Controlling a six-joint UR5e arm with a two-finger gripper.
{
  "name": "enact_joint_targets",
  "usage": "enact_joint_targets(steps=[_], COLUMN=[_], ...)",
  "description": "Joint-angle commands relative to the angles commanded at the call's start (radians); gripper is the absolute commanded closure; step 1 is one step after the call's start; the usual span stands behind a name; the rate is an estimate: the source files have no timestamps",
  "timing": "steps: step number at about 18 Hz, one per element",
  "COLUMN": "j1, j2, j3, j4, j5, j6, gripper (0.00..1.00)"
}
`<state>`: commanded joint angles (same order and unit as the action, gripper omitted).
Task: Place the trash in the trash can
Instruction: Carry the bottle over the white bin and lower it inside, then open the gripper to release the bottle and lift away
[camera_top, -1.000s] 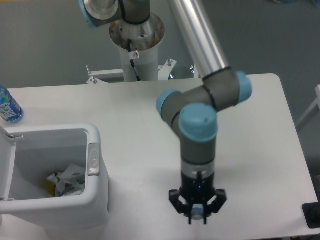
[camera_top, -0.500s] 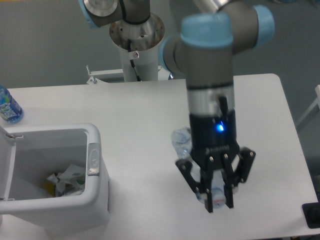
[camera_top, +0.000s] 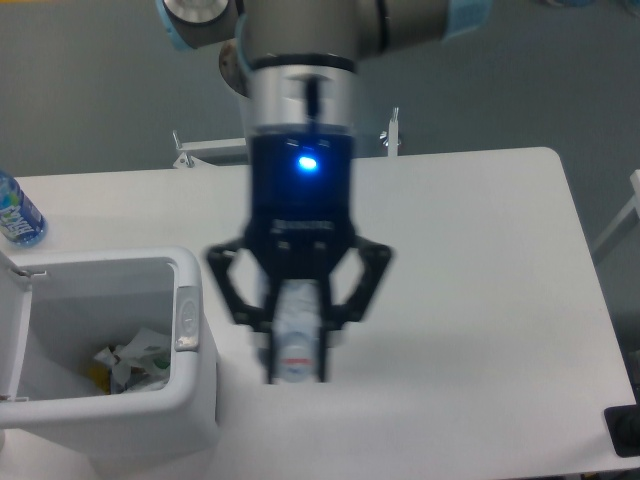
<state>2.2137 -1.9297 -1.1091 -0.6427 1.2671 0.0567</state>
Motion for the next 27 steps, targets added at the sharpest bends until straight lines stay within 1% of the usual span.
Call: enact_joint_targets(steps=[5,9,14,17,22,26,27], j1=[-0.077,-0.138,-0.144,-0.146,-0.146,-0.146,-0.146], j2=[-0.002,-0.014,-0.032,-0.041,-0.067,-0.077,-0.077], j3=[0.000,-0.005,0.002,-0.017,-0.009,-0.008,-0.011], j4=[0.002,0.002,0.002,0.002,0.002,0.002,0.002], j5=[0.000,0.000,0.000,0.002,0.000,0.002,0.002], j6=[0.002,0.005,0.008,0.008,0.009,0.008,0.008], gripper=[0.67,0.67,0.67,0.66,0.66,0.61,0.57])
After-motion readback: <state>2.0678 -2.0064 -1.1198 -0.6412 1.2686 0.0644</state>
